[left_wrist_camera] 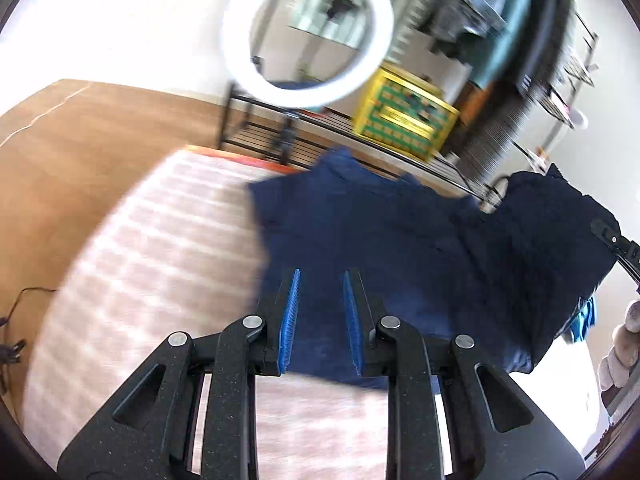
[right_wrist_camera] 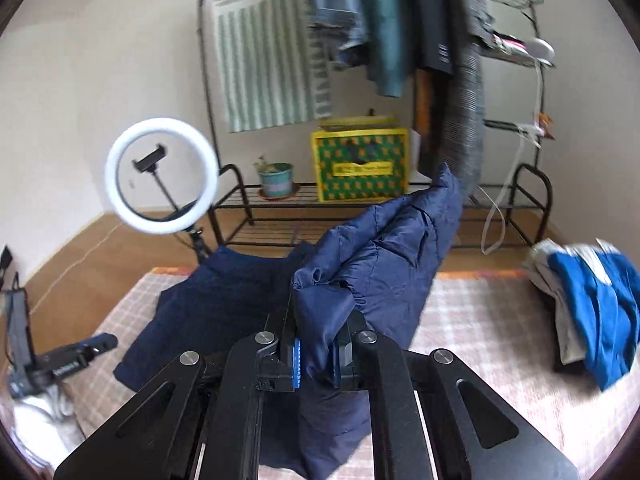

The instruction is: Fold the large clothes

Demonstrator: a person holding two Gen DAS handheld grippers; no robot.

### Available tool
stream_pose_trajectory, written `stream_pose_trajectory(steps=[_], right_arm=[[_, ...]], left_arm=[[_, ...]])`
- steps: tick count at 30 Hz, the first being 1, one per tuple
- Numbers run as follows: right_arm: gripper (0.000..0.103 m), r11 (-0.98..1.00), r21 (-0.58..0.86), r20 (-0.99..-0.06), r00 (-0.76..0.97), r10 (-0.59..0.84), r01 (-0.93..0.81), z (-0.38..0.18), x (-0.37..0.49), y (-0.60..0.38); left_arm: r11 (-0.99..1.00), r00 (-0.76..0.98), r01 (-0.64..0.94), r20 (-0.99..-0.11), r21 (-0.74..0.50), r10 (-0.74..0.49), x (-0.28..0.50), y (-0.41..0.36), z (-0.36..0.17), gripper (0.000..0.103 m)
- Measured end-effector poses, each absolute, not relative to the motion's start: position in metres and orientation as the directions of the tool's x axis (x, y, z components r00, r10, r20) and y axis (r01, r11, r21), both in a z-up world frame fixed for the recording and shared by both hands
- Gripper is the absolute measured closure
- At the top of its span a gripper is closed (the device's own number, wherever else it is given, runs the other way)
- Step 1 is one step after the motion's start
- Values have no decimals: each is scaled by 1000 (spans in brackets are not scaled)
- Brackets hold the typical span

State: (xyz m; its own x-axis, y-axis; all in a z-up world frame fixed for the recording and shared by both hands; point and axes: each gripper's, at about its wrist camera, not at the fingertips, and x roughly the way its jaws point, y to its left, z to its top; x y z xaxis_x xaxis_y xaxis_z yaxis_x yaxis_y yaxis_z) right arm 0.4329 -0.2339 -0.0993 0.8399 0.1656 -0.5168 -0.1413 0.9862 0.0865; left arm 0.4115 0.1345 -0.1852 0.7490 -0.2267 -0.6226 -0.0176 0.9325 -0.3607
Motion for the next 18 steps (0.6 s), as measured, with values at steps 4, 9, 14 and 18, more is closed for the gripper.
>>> stream_pose_trajectory(steps=[4, 9, 14, 18], right_arm=[[95, 973, 33, -514, 831, 211, -226, -102, 440, -188], [95, 937, -30, -525, 803, 282, -349, -111, 446, -123], [96, 887, -51, -551, 753, 359, -460, -126, 449, -62], [96, 831, -41, -617, 668, 415, -555, -161, 462, -9]], left_arm=[[927, 757, -85, -628, -367, -179, 391, 176, -189, 82], [919, 750, -141, -646, -367, -143, 374, 206, -201, 82], [906, 747, -182, -653, -382, -125, 362, 224, -209, 82], [910, 751, -185, -651, -372, -113, 358, 230, -206, 82]])
